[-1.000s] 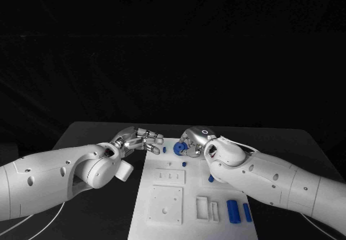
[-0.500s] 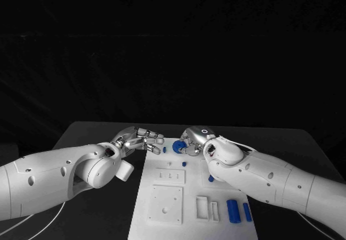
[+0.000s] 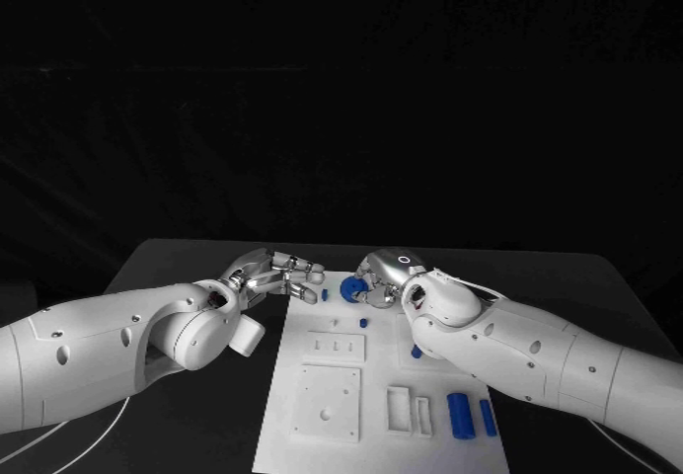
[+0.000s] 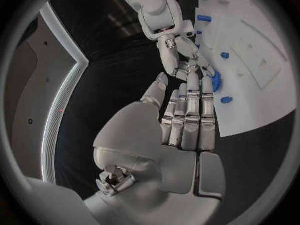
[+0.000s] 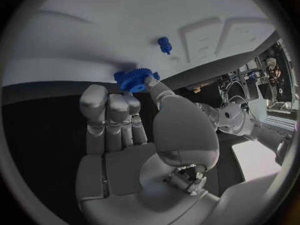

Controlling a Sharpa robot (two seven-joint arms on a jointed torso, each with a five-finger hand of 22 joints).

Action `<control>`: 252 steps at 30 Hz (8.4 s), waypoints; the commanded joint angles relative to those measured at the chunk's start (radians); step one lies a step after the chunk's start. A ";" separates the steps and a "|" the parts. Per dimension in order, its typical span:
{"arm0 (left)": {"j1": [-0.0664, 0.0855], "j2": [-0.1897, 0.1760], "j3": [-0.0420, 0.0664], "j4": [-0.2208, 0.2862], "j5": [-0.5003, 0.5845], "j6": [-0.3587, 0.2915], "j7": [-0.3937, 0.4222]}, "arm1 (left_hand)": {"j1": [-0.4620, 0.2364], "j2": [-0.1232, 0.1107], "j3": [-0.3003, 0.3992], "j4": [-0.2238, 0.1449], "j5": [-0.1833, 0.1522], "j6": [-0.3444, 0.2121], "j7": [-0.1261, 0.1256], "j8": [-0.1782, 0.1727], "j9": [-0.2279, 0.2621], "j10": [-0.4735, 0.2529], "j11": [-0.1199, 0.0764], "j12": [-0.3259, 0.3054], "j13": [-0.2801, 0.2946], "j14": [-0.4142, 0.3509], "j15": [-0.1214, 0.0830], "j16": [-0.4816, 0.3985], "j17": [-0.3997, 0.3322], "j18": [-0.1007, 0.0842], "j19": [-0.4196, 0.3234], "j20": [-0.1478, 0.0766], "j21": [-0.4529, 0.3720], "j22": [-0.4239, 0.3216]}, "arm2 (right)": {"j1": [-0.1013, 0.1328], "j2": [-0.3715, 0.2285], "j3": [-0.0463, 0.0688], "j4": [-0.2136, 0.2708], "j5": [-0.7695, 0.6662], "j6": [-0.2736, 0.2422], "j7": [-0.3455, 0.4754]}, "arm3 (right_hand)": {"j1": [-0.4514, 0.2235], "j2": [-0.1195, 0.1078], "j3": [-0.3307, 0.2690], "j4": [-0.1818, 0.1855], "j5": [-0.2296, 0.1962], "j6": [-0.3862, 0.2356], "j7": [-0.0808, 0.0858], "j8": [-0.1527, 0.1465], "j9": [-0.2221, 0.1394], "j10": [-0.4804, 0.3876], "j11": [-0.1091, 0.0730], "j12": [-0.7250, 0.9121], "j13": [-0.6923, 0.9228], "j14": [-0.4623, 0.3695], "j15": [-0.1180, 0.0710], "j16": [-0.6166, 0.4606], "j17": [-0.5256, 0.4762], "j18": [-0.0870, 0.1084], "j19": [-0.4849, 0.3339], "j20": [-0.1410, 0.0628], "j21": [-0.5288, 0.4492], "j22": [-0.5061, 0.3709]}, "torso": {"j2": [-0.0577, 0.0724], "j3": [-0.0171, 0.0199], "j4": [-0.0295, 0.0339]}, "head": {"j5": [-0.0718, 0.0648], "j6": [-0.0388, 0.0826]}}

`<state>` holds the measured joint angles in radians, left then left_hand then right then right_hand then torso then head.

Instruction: Assemble the parts on the task board

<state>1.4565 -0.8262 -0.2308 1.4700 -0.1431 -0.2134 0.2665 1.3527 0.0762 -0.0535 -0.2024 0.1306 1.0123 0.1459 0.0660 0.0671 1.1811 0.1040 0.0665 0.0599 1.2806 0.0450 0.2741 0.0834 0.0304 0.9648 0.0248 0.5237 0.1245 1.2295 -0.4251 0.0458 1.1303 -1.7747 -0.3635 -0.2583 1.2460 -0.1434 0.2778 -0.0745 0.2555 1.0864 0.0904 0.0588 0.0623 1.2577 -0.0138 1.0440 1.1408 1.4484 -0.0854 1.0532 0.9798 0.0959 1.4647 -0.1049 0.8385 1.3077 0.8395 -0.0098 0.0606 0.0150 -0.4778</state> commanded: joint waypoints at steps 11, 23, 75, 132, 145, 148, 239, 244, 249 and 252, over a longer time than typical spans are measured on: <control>0.001 0.000 0.001 0.004 -0.002 0.009 0.001 | 0.001 -0.010 0.001 0.004 -0.005 -0.006 -0.001 -0.001 0.001 -0.009 0.000 -0.005 0.000 -0.003 0.004 -0.004 -0.001 0.016 -0.002 0.005 0.001 -0.001 | -0.019 -0.008 -0.009 0.017 -0.003 0.060 -0.007 | 0.006 0.000 -0.010 0.002 0.005 0.006 0.001 0.003 0.001 0.002 0.001 -0.005 0.000 -0.001 0.004 -0.005 -0.001 0.004 0.060 0.003 -0.004 0.044 | 0.000 0.0003 0.0003 | -0.001 0.000; 0.001 -0.002 0.001 0.005 -0.002 0.009 0.000 | 0.002 -0.012 0.002 0.004 -0.005 -0.007 -0.001 -0.001 0.000 -0.010 0.000 -0.005 0.000 -0.003 0.004 -0.004 -0.001 0.016 -0.002 0.005 0.003 -0.003 | -0.022 -0.014 -0.009 0.024 -0.009 0.054 -0.021 | 0.007 0.000 -0.012 0.003 0.006 0.007 0.001 0.003 0.001 0.002 0.001 -0.006 -0.001 -0.001 0.003 -0.006 -0.002 0.004 0.061 0.003 -0.006 0.041 | 0.000 -0.0001 0.0011 | -0.001 -0.001; 0.001 -0.007 0.002 0.003 -0.002 0.006 -0.006 | -0.004 -0.011 0.002 0.020 -0.003 -0.009 -0.001 -0.001 0.001 -0.013 0.001 -0.005 0.000 -0.003 0.005 -0.004 -0.001 0.016 0.001 0.006 0.000 -0.010 | -0.026 -0.044 -0.009 0.025 0.115 0.046 0.009 | -0.130 0.000 0.048 0.070 0.238 -0.060 0.010 0.003 0.000 0.000 0.002 -0.003 0.004 0.001 0.004 0.002 0.008 0.010 0.060 0.005 0.006 0.036 | 0.000 0.0002 0.0014 | -0.009 -0.003; -0.001 -0.024 -0.002 -0.047 0.012 0.015 0.016 | 0.003 -0.011 0.010 0.006 -0.005 -0.007 -0.004 -0.001 0.000 0.051 -0.015 -0.003 0.000 -0.001 0.010 -0.086 -0.006 0.013 0.003 0.011 -0.033 -0.035 | -0.057 -0.339 0.123 -0.034 0.530 0.140 0.412 | 0.033 0.088 -0.212 -0.128 0.094 -0.096 0.003 0.003 -0.001 -0.009 -0.006 -0.012 0.000 -0.001 -0.002 -0.023 0.007 -0.016 0.059 -0.002 -0.004 0.075 | -0.030 0.0293 -0.0486 | -0.060 -0.014; -0.002 -0.020 -0.002 -0.047 0.010 0.018 0.017 | 0.002 -0.011 0.008 -0.002 -0.006 -0.007 -0.003 -0.001 0.000 0.027 -0.008 -0.004 0.000 -0.003 0.012 -0.086 -0.006 0.013 0.001 0.012 -0.031 -0.034 | -0.083 -0.279 0.123 -0.119 0.524 0.149 0.422 | 0.034 0.092 -0.216 -0.134 0.094 -0.091 0.002 0.003 0.000 -0.009 -0.006 -0.012 0.000 -0.001 -0.001 -0.024 0.008 -0.017 0.059 -0.002 -0.007 0.078 | -0.018 0.0320 -0.0388 | -0.063 -0.014; -0.002 -0.020 -0.002 -0.046 0.009 0.019 0.016 | 0.002 -0.012 0.007 -0.002 -0.006 -0.007 -0.003 -0.001 0.000 0.025 -0.007 -0.004 0.000 -0.003 0.012 -0.086 -0.006 0.013 0.001 0.012 -0.031 -0.034 | -0.088 -0.273 0.123 -0.130 0.522 0.156 0.422 | 0.032 0.094 -0.217 -0.137 0.095 -0.084 0.002 0.003 0.000 -0.009 -0.006 -0.012 0.000 0.000 -0.001 -0.025 0.008 -0.017 0.059 -0.002 -0.009 0.079 | -0.018 0.0323 -0.0383 | -0.065 -0.017; -0.001 -0.021 -0.001 -0.042 0.007 0.024 0.007 | 0.001 -0.007 0.003 -0.008 -0.007 -0.006 -0.002 -0.001 0.000 0.011 -0.003 -0.004 0.000 -0.001 0.012 -0.081 -0.006 0.017 -0.001 0.012 -0.020 -0.029 | -0.098 -0.207 0.123 -0.173 0.517 0.118 0.397 | -0.012 0.149 -0.090 -0.130 -0.050 0.015 -0.001 0.003 0.000 0.000 0.003 0.012 0.019 0.002 0.006 -0.012 0.025 -0.012 0.062 0.004 -0.002 0.095 | -0.021 0.0333 -0.0432 | -0.060 -0.026; -0.001 -0.022 -0.001 -0.042 0.006 0.025 0.006 | 0.001 -0.007 0.003 -0.008 -0.007 -0.006 -0.002 -0.001 0.000 0.011 -0.003 -0.004 0.000 -0.001 0.012 -0.081 -0.006 0.017 -0.001 0.012 -0.020 -0.029 | -0.098 -0.206 0.123 -0.172 0.514 0.100 0.392 | -0.003 0.154 -0.029 -0.122 -0.107 0.060 -0.009 0.003 0.002 0.000 -0.001 0.014 0.021 0.002 0.004 -0.012 0.024 -0.011 0.062 0.004 -0.002 0.094 | -0.021 0.0336 -0.0419 | -0.060 -0.027; -0.001 -0.023 -0.001 -0.042 0.006 0.024 0.006 | 0.001 -0.007 0.003 -0.008 -0.007 -0.006 -0.002 -0.001 0.000 0.011 -0.003 -0.004 0.000 -0.001 0.012 -0.081 -0.006 0.017 -0.001 0.012 -0.020 -0.029 | -0.098 -0.206 0.123 -0.172 0.513 0.082 0.391 | -0.004 0.148 -0.002 -0.118 -0.114 0.076 -0.014 0.003 0.002 0.001 -0.003 0.014 0.021 0.001 0.002 -0.015 0.021 -0.013 0.061 0.002 -0.006 0.093 | -0.021 0.0341 -0.0433 | -0.058 -0.024; -0.001 -0.023 -0.001 -0.041 0.006 0.024 0.006 | 0.003 -0.007 0.001 -0.008 -0.008 -0.007 -0.001 -0.001 0.001 0.009 -0.003 -0.004 0.000 -0.002 0.012 -0.080 -0.006 0.017 -0.003 0.012 -0.018 -0.028 | -0.098 -0.206 0.123 -0.172 0.513 0.074 0.390 | -0.003 0.144 0.012 -0.116 -0.117 0.078 -0.015 0.004 0.003 0.002 -0.004 0.015 0.021 0.002 0.002 -0.014 0.022 -0.014 0.061 0.001 -0.006 0.093 | -0.021 0.0340 -0.0437 | -0.058 -0.024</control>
<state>1.4547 -0.8498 -0.2329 1.4253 -0.1371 -0.2033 0.2660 1.3512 0.0671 -0.0509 -0.2080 0.1261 1.0090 0.1427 0.0660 0.0671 1.1971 0.1021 0.0665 0.0599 1.2757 0.0572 0.1895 0.0762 0.0461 0.9631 0.0338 0.5031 0.0945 1.1319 -0.6320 0.1686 0.9565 -1.2507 -0.2662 0.1344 1.2388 0.0036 0.2834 -0.1906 0.1394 1.1588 0.0754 0.0588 0.0619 1.2581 -0.0142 1.0560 1.1608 1.4484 -0.0853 1.0380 1.0022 0.0922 1.4647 -0.1048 0.8347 1.3076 0.8187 0.0237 0.0176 -0.0430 -0.5028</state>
